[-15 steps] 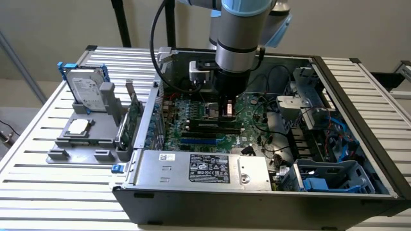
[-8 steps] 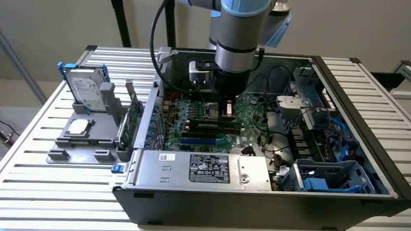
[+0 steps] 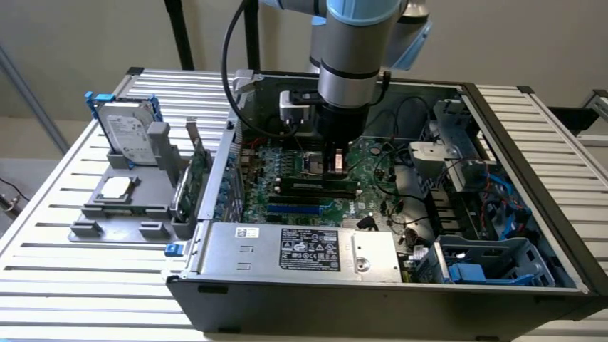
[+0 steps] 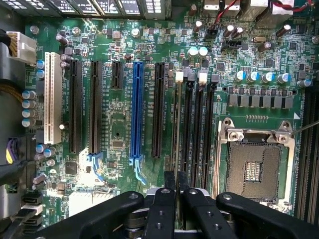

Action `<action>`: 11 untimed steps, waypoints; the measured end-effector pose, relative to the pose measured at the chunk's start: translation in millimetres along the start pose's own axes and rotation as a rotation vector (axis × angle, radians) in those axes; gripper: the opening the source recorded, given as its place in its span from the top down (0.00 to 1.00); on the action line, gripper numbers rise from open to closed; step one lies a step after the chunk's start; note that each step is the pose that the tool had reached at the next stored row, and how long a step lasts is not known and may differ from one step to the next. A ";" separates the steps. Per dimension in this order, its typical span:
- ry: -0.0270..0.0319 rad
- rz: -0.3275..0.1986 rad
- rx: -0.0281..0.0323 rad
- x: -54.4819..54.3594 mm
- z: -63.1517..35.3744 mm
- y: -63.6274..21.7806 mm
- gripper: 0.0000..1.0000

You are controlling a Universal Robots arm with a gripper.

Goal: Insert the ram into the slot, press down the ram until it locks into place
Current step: 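Insert the ram into the slot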

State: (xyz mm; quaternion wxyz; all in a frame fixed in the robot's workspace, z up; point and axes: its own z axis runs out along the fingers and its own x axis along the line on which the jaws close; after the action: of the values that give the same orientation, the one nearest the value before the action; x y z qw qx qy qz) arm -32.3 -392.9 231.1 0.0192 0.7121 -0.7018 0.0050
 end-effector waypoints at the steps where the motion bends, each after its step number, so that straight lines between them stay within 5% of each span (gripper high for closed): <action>1: 0.0000 0.001 0.0000 0.0 0.0 0.0 0.87; 11: -0.0001 0.004 0.0012 -1.4 0.7 0.4 0.87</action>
State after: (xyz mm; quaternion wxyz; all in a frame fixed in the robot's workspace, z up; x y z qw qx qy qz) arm -32.8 -391.5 230.4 0.0187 0.7107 -0.7032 0.0054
